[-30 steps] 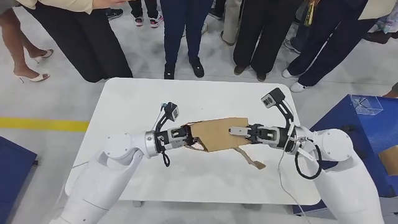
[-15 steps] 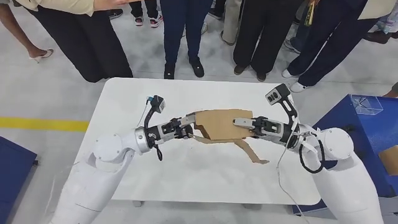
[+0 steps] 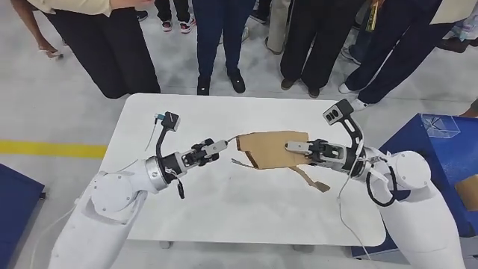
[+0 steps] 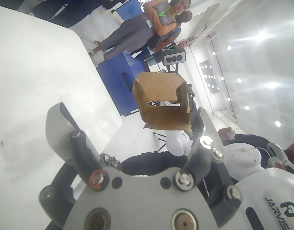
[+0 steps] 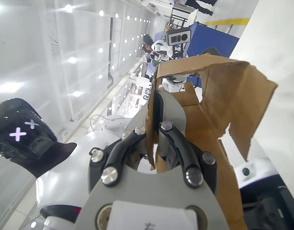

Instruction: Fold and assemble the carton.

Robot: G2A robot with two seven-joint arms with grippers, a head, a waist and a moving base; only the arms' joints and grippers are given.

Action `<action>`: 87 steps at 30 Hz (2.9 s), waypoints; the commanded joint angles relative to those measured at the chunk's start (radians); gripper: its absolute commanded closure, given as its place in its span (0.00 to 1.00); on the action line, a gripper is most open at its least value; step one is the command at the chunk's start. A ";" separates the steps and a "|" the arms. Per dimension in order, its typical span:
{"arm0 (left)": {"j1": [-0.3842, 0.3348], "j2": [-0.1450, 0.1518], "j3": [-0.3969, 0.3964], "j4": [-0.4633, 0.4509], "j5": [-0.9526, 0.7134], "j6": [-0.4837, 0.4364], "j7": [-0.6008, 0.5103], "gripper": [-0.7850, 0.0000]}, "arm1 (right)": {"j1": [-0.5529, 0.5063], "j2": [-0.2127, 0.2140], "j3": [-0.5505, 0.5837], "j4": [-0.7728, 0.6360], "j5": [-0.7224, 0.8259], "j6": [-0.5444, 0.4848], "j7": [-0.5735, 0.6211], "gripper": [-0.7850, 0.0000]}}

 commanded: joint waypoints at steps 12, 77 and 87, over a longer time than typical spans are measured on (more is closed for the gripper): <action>-0.023 0.004 0.044 -0.026 0.101 0.086 -0.028 0.00 | -0.011 0.005 0.004 -0.033 -0.018 -0.011 0.005 1.00; 0.048 0.008 0.005 -0.084 0.014 0.024 0.086 0.00 | 0.050 -0.001 -0.004 0.088 0.237 0.084 0.004 1.00; 0.065 0.007 0.060 -0.156 0.109 0.019 0.077 0.00 | 0.040 -0.002 -0.025 0.068 0.205 0.079 0.024 1.00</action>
